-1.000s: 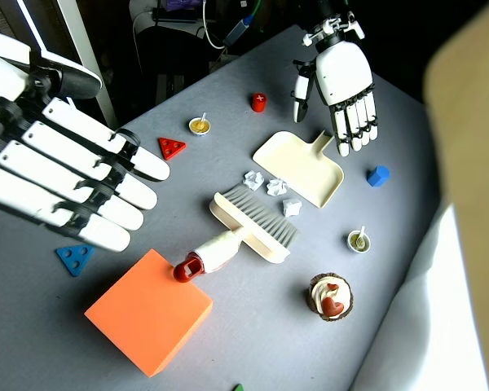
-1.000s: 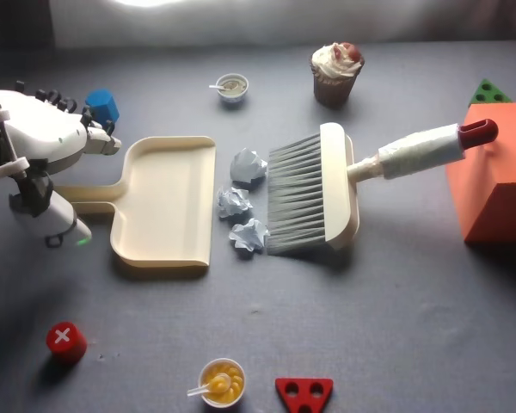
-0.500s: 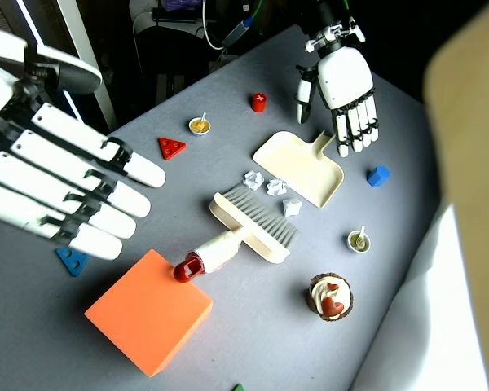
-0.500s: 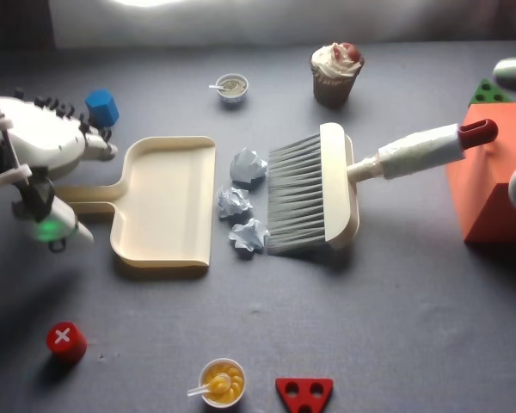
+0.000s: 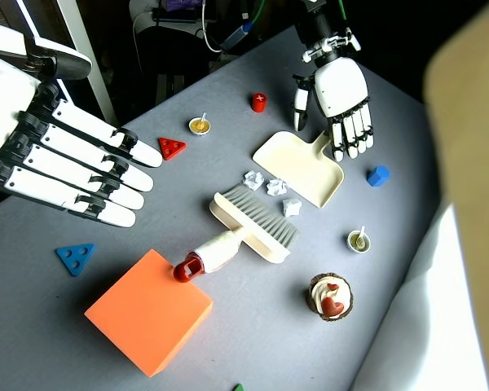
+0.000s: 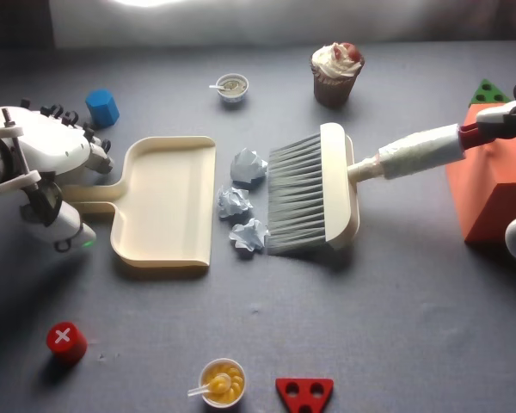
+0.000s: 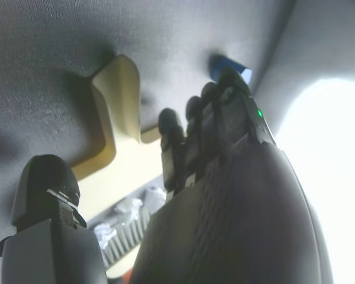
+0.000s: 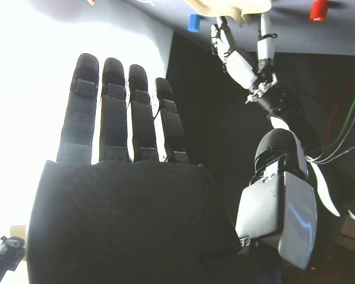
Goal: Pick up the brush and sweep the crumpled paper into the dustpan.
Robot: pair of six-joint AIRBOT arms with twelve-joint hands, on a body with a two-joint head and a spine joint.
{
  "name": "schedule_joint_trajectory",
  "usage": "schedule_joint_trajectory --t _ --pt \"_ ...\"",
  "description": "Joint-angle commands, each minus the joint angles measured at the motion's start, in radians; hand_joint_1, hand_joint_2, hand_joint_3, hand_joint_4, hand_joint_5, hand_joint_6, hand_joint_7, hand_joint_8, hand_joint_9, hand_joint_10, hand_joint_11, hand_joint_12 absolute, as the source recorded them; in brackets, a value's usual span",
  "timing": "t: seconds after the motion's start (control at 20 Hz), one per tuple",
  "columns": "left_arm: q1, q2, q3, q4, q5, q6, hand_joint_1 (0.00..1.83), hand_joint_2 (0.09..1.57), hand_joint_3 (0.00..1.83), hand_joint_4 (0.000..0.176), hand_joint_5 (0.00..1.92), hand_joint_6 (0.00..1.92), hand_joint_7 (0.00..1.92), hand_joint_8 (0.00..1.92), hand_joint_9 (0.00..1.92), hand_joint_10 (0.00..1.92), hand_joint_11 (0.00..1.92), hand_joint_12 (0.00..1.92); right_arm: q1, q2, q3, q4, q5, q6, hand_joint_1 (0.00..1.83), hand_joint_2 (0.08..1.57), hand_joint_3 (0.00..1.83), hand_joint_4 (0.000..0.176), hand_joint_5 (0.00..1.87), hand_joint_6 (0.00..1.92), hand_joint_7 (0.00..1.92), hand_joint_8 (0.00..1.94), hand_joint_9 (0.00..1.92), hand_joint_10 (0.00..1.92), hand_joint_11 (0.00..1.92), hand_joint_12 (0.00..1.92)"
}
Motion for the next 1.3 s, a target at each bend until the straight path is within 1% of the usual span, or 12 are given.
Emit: schedule_joint_trajectory --t 0.0,0.35,0.4,0.45,0.55,0.75,0.85,1.0,1.05,1.1,1.15,1.25 --pt "-0.002 0.002 0.011 0.043 0.056 -0.002 0.73 1.09 0.01 0.022 0.43 0.01 0.21 0.00 0.16 0.00 0.16 0.02 0.008 0.005 0.001 -0.016 -0.096 0.008 0.00 0.97 0.00 0.000 0.19 0.01 0.22 0.00 0.23 0.00 0.23 0.01" --pt "0.004 -0.010 0.016 0.055 0.065 -0.015 0.78 1.10 0.01 0.030 0.54 0.01 0.27 0.00 0.20 0.00 0.17 0.02 0.008 0.004 0.003 -0.040 -0.073 0.000 0.00 0.98 0.00 0.000 0.18 0.01 0.22 0.01 0.23 0.01 0.25 0.01" --pt "0.005 -0.013 0.016 0.056 0.066 -0.016 0.82 1.10 0.00 0.018 0.58 0.02 0.27 0.00 0.21 0.01 0.19 0.03 0.008 0.004 0.003 -0.040 -0.072 0.000 0.00 0.98 0.00 0.000 0.18 0.00 0.21 0.00 0.22 0.00 0.22 0.00" --pt "0.005 -0.015 0.016 0.058 0.067 -0.017 0.83 1.10 0.00 0.016 0.59 0.02 0.28 0.00 0.22 0.01 0.19 0.03 0.008 0.004 0.003 -0.040 -0.073 0.000 0.00 0.98 0.00 0.000 0.17 0.00 0.21 0.00 0.21 0.00 0.22 0.00" --pt "0.007 -0.020 0.015 0.060 0.070 -0.018 0.83 1.10 0.00 0.024 0.60 0.02 0.29 0.00 0.21 0.00 0.17 0.02 0.006 0.004 0.002 -0.040 -0.083 0.000 0.00 0.98 0.00 0.000 0.18 0.00 0.23 0.01 0.24 0.01 0.24 0.01" --pt "0.008 -0.027 0.013 0.062 0.072 -0.017 0.85 1.11 0.00 0.024 0.62 0.02 0.29 0.00 0.20 0.00 0.17 0.02 0.006 0.004 0.001 -0.040 -0.095 0.000 0.00 0.97 0.00 0.000 0.17 0.00 0.21 0.00 0.23 0.01 0.24 0.01" --pt "0.008 -0.031 0.012 0.062 0.074 -0.018 0.92 1.10 0.00 0.000 0.71 0.01 0.29 0.00 0.21 0.00 0.19 0.02 0.004 0.004 0.000 -0.040 -0.095 -0.001 0.00 0.97 0.00 0.000 0.17 0.00 0.21 0.01 0.21 0.01 0.21 0.00" --pt "0.009 -0.033 0.012 0.062 0.075 -0.018 0.98 1.10 0.00 0.000 0.84 0.02 0.33 0.00 0.25 0.00 0.23 0.04 0.004 0.004 -0.004 -0.040 -0.096 -0.009 0.00 0.98 0.00 0.000 0.15 0.00 0.19 0.00 0.18 0.00 0.19 0.00" --pt "0.009 -0.033 0.012 0.062 0.076 -0.019 1.07 1.09 0.01 0.000 0.99 0.72 0.33 0.02 0.27 0.02 0.26 0.04 0.004 0.004 -0.005 -0.040 -0.097 -0.011 0.00 0.98 0.00 0.000 0.17 0.01 0.21 0.01 0.21 0.01 0.21 0.01" --pt "0.009 -0.033 0.012 0.062 0.076 -0.019 1.10 1.10 0.00 0.000 1.00 0.90 0.34 0.01 0.28 0.01 0.26 0.04 0.004 0.004 -0.005 -0.040 -0.098 -0.013 0.00 0.98 0.00 0.000 0.17 0.01 0.21 0.01 0.20 0.01 0.20 0.01" --pt "0.009 -0.033 0.012 0.062 0.076 -0.018 1.13 1.10 0.00 0.000 1.02 0.91 0.36 0.01 0.30 0.01 0.29 0.05 0.004 0.004 -0.005 -0.040 -0.098 -0.013 0.00 0.98 0.00 0.000 0.17 0.01 0.20 0.00 0.20 0.00 0.20 0.00" --pt "0.009 -0.034 0.012 0.064 0.076 -0.019 1.18 1.07 0.00 0.000 1.09 0.78 0.39 0.00 0.34 0.01 0.34 0.07 0.004 0.004 -0.005 -0.040 -0.098 -0.013 0.00 0.97 0.00 0.000 0.18 0.01 0.21 0.01 0.20 0.01 0.20 0.01"
